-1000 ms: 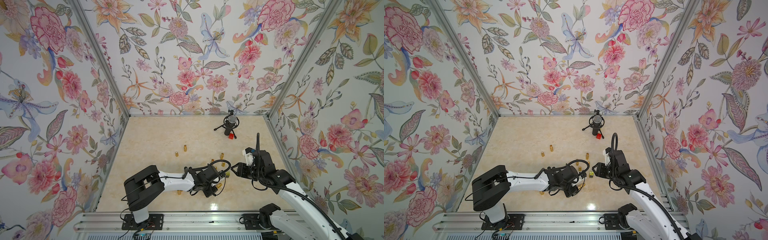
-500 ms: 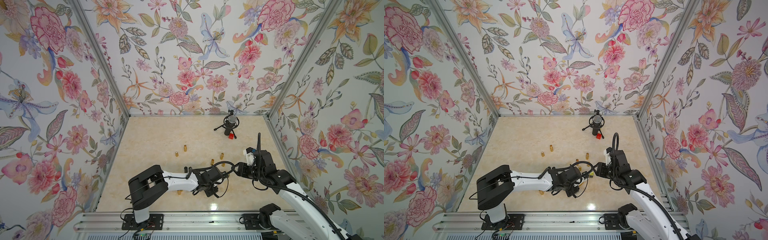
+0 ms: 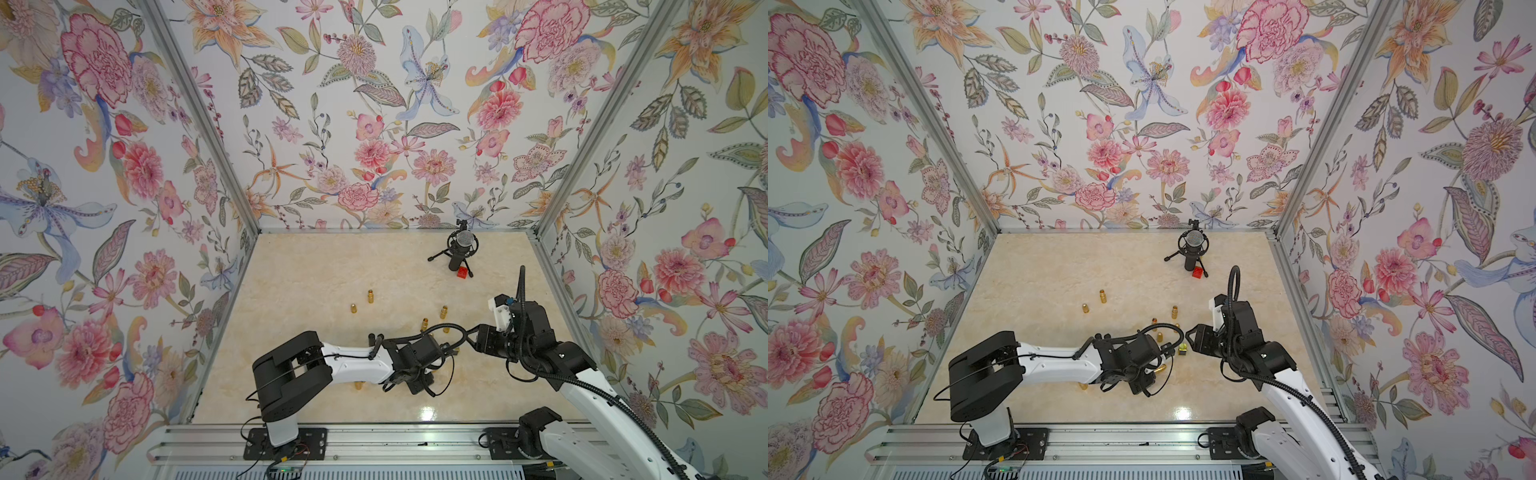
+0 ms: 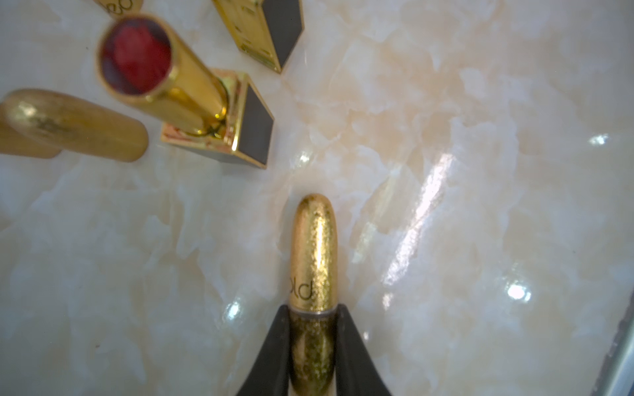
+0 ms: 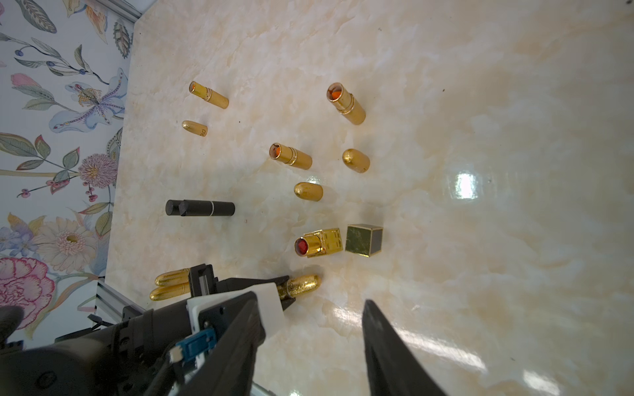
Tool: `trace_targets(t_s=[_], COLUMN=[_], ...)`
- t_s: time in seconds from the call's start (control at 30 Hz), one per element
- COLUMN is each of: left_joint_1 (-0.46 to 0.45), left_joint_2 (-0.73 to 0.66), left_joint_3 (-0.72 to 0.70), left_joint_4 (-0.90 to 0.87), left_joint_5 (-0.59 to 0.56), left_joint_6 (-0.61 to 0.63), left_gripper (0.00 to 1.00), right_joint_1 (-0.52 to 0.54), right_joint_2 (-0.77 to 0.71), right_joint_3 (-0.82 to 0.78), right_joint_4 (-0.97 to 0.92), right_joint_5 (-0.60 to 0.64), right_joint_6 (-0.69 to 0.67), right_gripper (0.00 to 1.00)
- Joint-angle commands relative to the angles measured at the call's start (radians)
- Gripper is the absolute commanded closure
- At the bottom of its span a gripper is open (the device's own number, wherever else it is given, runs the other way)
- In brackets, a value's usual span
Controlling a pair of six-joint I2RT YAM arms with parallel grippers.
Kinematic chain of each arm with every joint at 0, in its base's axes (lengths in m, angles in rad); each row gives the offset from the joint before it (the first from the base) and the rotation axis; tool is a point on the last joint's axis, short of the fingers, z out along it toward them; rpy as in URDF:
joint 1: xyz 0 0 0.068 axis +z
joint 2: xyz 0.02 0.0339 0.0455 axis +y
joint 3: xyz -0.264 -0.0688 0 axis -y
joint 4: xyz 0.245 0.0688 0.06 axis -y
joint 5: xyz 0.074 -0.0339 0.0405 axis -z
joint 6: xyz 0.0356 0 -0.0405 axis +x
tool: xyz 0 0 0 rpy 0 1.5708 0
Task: Open the lipstick cap
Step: Pick up the lipstick at the center of the board, then open the cover of the lipstick.
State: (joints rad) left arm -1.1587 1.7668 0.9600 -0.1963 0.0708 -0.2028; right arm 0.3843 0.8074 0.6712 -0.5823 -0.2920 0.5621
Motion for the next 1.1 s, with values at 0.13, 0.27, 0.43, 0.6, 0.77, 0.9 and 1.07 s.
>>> trace_targets(t_s=[0.13,0.27,0.43,0.6,0.77,0.9,1.07], left_joint_1=[0.034,0.072,0.124,0.139,0.146,0.146,0.146], left_joint_2=[-0.153,-0.282,-0.452,-0.576,-0.596,-0.601,-0.609], left_joint_3=[-0.096,-0.152,-0.259,-0.385,-0.388,-0.388,-0.394], left_joint_4=[0.090,0.180,0.370,0.580,0.588,0.595,0.587], left_joint_5=[-0.026,-0.058,-0.102,-0.108,-0.093,-0.059,-0.054], left_joint_6=[-0.062,-0.080,-0.087,-0.030,0.016,0.034,0.035], left_gripper=[0.87,0.90,0.89,0.86,0.87,0.89,0.91], right_joint_1=[0.007,0.024,0.118,0.234,0.330,0.349,0.363], right_joint_2=[0.002,0.005,0.049,0.121,0.215,0.260,0.281], right_joint_3=[0.032,0.042,0.025,0.019,0.085,0.122,0.122], right_joint_4=[0.001,0.064,0.219,0.428,0.507,0.510,0.510], right_joint_5=[-0.060,-0.113,-0.166,-0.161,-0.129,-0.084,-0.056], right_joint_6=[0.014,0.080,0.205,0.316,0.313,0.296,0.277], right_gripper=[0.48,0.42,0.39,0.34,0.36,0.45,0.57])
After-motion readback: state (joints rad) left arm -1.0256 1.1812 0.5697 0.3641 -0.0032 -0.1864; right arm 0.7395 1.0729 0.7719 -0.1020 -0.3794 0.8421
